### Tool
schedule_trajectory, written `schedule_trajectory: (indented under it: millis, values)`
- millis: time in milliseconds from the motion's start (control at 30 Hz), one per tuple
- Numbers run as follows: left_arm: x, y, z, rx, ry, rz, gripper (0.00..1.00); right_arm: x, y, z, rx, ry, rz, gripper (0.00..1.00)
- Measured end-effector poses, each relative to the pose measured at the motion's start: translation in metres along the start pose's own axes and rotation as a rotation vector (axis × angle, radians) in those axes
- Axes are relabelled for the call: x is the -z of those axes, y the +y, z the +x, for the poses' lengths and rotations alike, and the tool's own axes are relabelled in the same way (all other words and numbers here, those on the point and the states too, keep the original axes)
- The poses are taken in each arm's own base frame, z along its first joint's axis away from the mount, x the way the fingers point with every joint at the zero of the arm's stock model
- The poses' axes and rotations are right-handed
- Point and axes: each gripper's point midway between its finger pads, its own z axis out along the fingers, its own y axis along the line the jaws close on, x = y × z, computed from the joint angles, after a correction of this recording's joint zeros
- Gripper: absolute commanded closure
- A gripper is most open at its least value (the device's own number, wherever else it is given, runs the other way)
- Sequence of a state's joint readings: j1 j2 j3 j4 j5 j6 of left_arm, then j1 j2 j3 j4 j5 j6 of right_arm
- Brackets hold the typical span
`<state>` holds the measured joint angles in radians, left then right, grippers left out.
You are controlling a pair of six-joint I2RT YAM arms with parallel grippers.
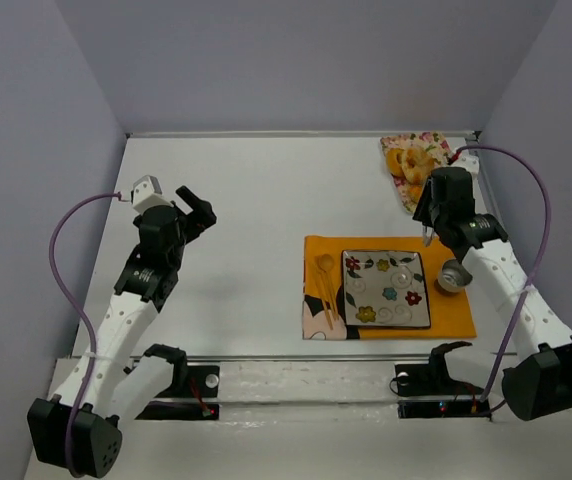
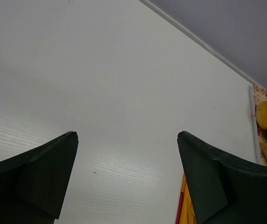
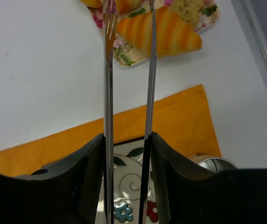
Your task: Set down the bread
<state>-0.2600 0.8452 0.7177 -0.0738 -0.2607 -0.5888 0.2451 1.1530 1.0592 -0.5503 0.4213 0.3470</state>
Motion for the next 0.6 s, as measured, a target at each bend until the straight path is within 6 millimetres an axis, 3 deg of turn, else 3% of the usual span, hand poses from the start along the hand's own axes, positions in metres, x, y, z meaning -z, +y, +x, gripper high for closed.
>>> schedule_trajectory:
  millis: [100,200,333,600]
  values:
    - [-0.003,0.001,0.004,-0.004,0.013,-0.006,0.01,-0.008,-0.013,-0.001,0.005,0.014,0.054,0.51]
    - [-0.004,0.001,0.006,-0.006,0.020,-0.007,0.01,-0.023,-0.010,0.005,0.050,0.065,0.067,0.51]
    - [-0.005,0.001,0.006,-0.007,0.021,-0.006,0.01,-0.048,0.009,0.007,0.111,0.136,0.036,0.52]
    - [-0.005,0.000,0.005,-0.005,0.016,-0.003,0.01,-0.081,0.034,-0.018,0.185,0.137,0.001,0.52]
